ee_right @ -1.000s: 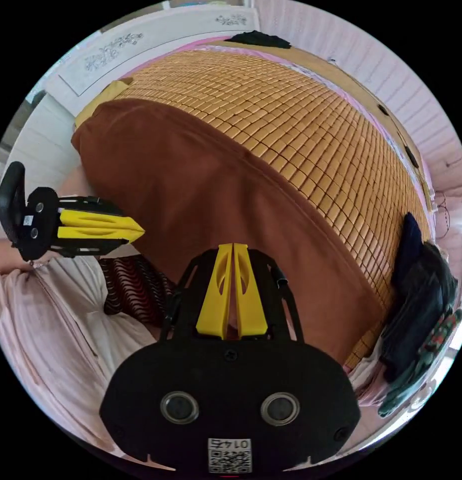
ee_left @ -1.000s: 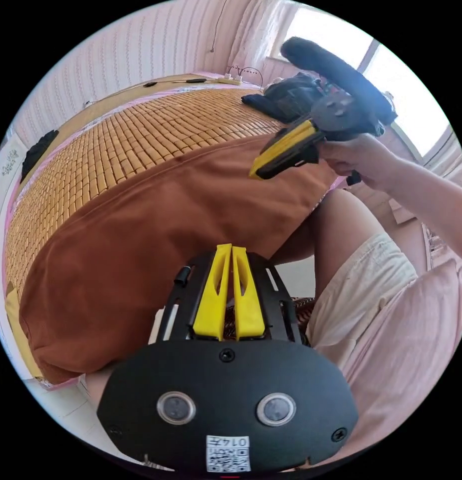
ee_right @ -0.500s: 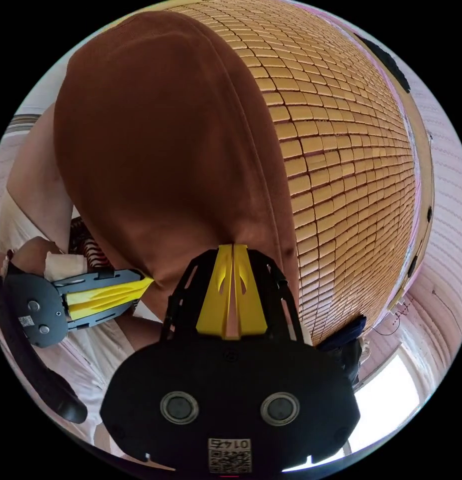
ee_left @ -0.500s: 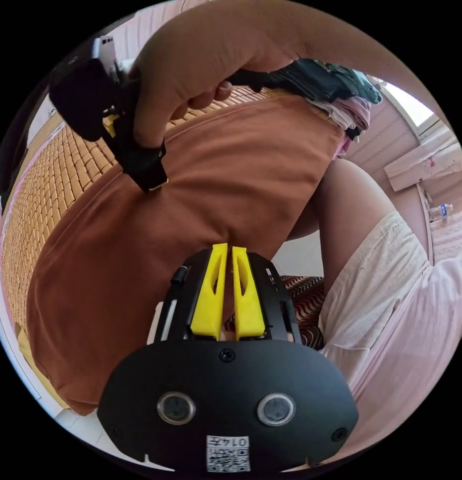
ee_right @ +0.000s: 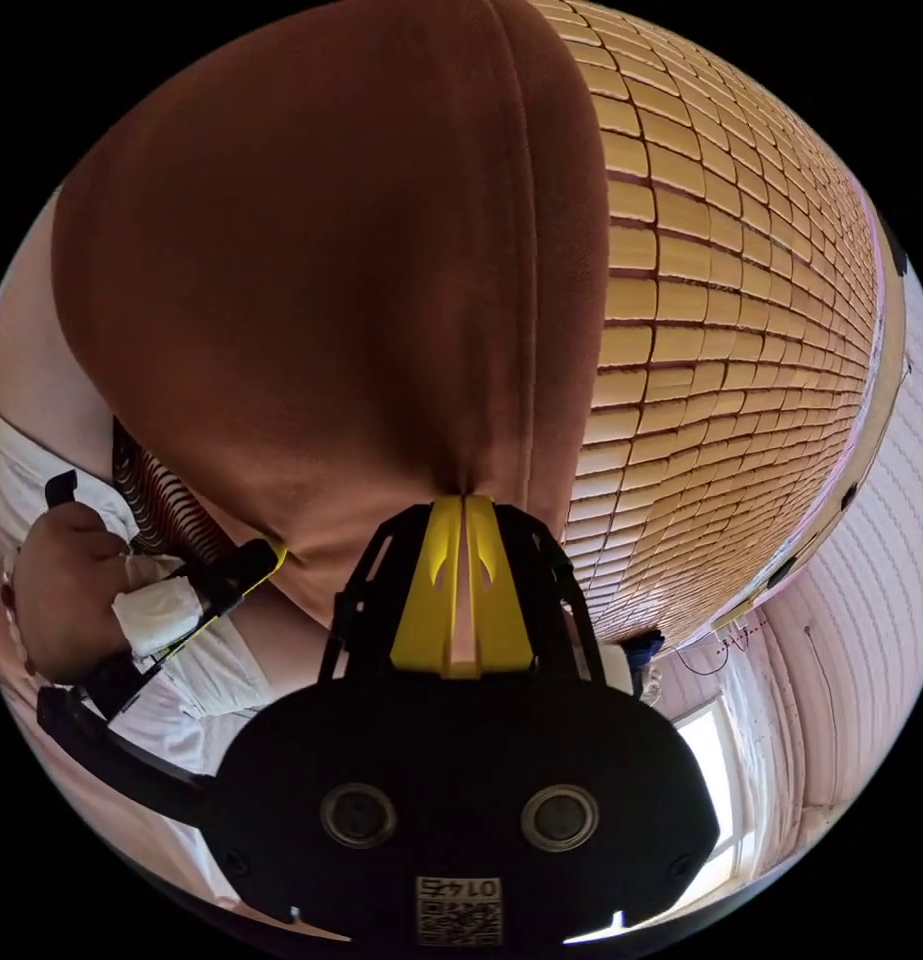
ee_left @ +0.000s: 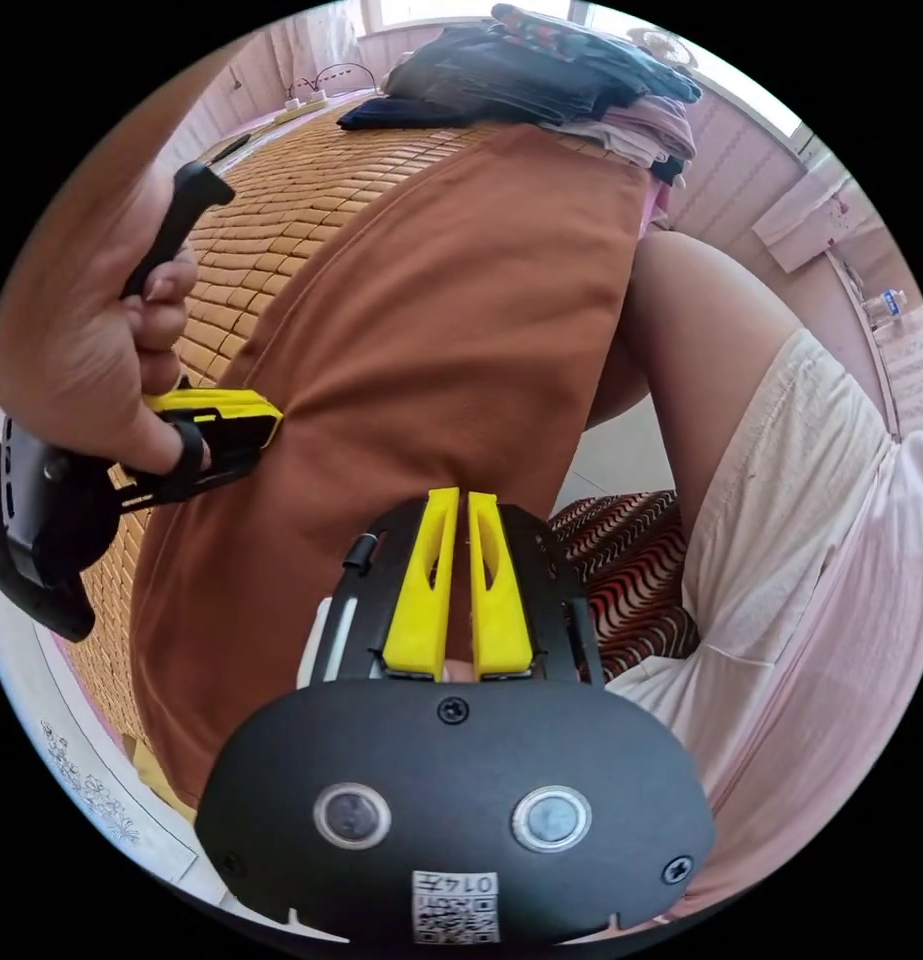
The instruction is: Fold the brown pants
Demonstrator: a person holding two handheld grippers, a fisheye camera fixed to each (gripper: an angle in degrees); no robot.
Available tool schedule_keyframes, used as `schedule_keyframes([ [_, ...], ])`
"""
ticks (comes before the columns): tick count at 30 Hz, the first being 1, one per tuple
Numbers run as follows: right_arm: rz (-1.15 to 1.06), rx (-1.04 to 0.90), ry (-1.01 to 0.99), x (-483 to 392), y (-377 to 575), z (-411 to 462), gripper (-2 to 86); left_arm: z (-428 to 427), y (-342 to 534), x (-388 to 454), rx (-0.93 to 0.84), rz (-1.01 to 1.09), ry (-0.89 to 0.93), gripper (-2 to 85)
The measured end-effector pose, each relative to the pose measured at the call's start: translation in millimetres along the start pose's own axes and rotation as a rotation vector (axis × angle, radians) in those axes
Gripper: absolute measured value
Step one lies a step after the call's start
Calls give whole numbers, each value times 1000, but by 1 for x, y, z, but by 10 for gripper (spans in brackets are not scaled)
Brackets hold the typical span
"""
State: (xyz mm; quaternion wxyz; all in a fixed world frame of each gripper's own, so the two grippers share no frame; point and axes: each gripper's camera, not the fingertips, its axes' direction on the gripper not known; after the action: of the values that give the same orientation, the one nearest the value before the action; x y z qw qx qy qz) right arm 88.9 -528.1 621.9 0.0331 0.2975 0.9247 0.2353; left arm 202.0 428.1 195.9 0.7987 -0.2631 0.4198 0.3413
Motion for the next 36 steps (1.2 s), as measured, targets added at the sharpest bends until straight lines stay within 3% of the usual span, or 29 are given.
schedule_keyframes([
  [4,6,14,-43,8,9,13,-9,15,-17,10,-63,104,-31,0],
  [10,152,157,-272,38,58,48,-9,35,-39,16,-144,144,-19,-2],
  [13,233,324,-383,46,104,77,-9,41,-42,22,-144,131,-42,-4],
  [16,398,634,-511,47,188,122,-7,39,-36,28,-98,127,-49,-8],
  [18,669,869,-586,39,287,169,-1,37,-32,33,-64,93,-73,-9],
  [20,849,936,-637,23,359,215,11,32,-28,42,3,63,-88,-9],
  [22,1026,897,-617,-1,421,260,43,30,-28,48,49,20,-77,-9],
  [27,1466,565,-504,-86,551,384,130,45,-38,73,55,73,-53,-6],
  [32,1630,567,-611,-137,606,458,153,56,-52,96,33,131,-119,23],
  [34,1657,581,-683,-147,618,482,166,57,-54,98,66,124,-89,92],
  [36,1683,606,-795,-156,632,514,178,62,-58,99,41,112,-68,109],
])
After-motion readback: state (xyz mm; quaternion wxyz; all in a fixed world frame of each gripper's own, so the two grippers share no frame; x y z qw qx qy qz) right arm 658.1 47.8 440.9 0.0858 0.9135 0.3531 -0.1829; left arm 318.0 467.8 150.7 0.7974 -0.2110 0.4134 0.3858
